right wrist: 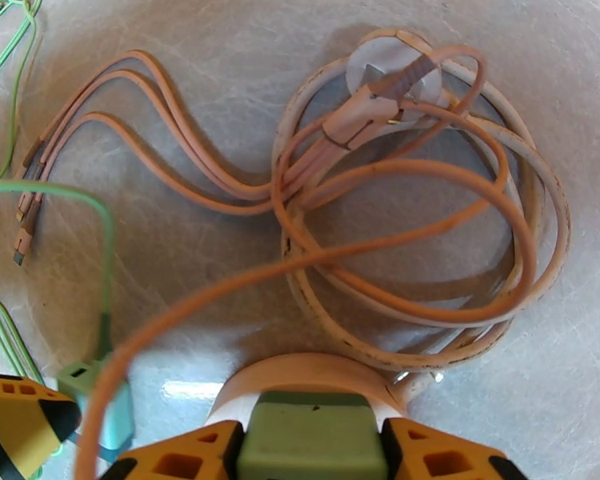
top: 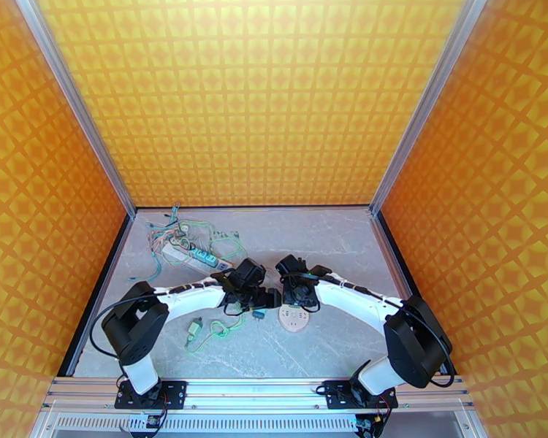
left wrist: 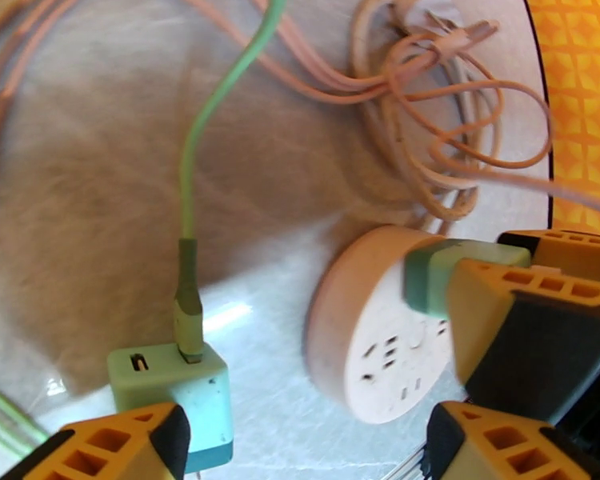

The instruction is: Pull the plug off the socket

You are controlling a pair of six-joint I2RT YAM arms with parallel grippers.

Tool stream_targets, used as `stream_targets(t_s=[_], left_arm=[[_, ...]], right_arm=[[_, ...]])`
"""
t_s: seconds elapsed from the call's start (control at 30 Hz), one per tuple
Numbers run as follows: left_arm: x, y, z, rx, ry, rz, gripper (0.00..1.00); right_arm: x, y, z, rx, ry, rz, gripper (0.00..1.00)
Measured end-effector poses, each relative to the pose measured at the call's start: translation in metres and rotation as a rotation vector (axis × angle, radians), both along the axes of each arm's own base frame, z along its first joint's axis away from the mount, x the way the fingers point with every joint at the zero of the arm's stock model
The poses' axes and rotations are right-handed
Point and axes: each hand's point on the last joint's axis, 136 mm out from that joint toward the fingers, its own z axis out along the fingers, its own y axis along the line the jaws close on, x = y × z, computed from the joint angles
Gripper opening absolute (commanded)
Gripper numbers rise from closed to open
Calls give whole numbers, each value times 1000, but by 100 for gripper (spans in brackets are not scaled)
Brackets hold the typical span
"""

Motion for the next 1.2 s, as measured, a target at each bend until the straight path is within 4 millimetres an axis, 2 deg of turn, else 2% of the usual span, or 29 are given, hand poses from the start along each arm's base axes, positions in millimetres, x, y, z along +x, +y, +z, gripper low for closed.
stream_targets(t_s=[0.07, 0.23, 0.43, 0.5, 0.6, 0.67, 0.73, 0.87, 0.93, 0.97, 1.07, 1.2], left_arm=[[0, -3, -1, -9, 6, -7, 74], [1, -9, -2, -12, 12, -14, 71], [4, -4, -5, 26, -8, 3, 72], [5, 2, -4, 53, -20, 11, 73], [9, 21, -4, 123, -42, 29, 74], [10, 31, -2, 157, -58, 30, 71], [12, 33, 6, 150, -83, 22, 69], [4, 12, 30, 61, -150, -34, 61], [-4, -3, 35, 20, -167, -70, 52], [-9, -10, 35, 1, -166, -84, 51], [-16, -23, 21, -21, -138, -103, 47], [-20, -23, -12, 8, -73, -94, 48]], right_arm=[[1, 0, 0, -1, -3, 9, 39], [1, -1, 1, -2, -6, 12, 39], [0, -2, 1, 2, -15, 23, 39], [0, -2, 2, 7, -21, 31, 39], [-2, -2, 3, 14, -29, 42, 39], [-3, -2, 3, 15, -33, 50, 39], [-3, -2, 3, 15, -36, 56, 39], [-3, -2, 3, 14, -39, 63, 39], [-3, -2, 3, 14, -39, 64, 39], [-2, -2, 3, 14, -41, 67, 39], [-2, -4, 2, 8, -43, 74, 39], [-1, -5, 2, -4, -46, 87, 39]])
